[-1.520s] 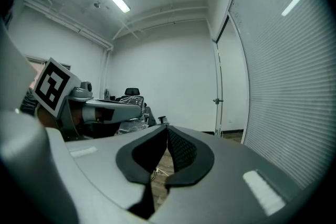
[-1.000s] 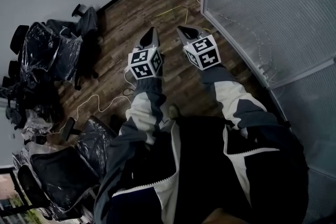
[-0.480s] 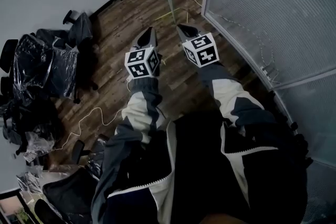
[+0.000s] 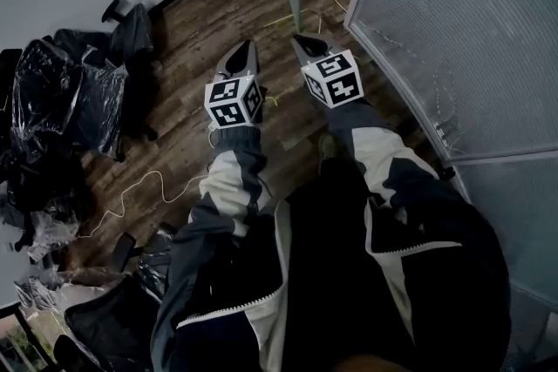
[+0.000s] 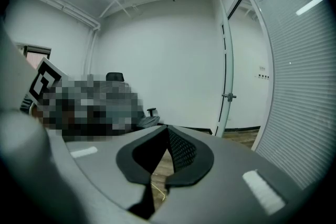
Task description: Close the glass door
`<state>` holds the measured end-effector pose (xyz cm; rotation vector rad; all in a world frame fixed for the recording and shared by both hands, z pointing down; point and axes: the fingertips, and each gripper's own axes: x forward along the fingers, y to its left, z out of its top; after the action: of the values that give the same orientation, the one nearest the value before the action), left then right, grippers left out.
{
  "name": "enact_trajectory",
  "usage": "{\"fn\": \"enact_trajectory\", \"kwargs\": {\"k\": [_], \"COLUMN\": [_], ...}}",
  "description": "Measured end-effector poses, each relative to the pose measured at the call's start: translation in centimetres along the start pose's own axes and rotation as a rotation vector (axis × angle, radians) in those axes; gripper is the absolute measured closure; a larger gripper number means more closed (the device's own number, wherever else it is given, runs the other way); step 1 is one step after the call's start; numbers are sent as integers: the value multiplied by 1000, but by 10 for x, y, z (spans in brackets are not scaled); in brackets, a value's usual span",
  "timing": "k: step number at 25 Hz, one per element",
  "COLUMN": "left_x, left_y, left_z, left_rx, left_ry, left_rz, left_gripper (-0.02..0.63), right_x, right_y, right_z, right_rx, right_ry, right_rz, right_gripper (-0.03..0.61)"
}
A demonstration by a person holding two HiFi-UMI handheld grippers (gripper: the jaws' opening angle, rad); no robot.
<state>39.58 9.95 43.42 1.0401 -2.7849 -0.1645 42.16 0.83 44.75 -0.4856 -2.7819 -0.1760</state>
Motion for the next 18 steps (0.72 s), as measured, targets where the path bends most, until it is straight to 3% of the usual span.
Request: {"fn": "enact_trajectory", "kwargs": {"k": [11, 18], "left_x": [85, 162], "left_y": [74, 95], "left_z": [12, 38], "left_rx": [-13, -20], "left_ry": [55, 36], "left_rz": [163, 245], "left_gripper": [611, 611], "right_x": [127, 188], "right_y": [-47, -123], "right_z": [40, 66], "right_rx": [-7, -53], "right_ry": [-14, -46], "right_rz": [179, 217], "right_gripper": [575, 575]}}
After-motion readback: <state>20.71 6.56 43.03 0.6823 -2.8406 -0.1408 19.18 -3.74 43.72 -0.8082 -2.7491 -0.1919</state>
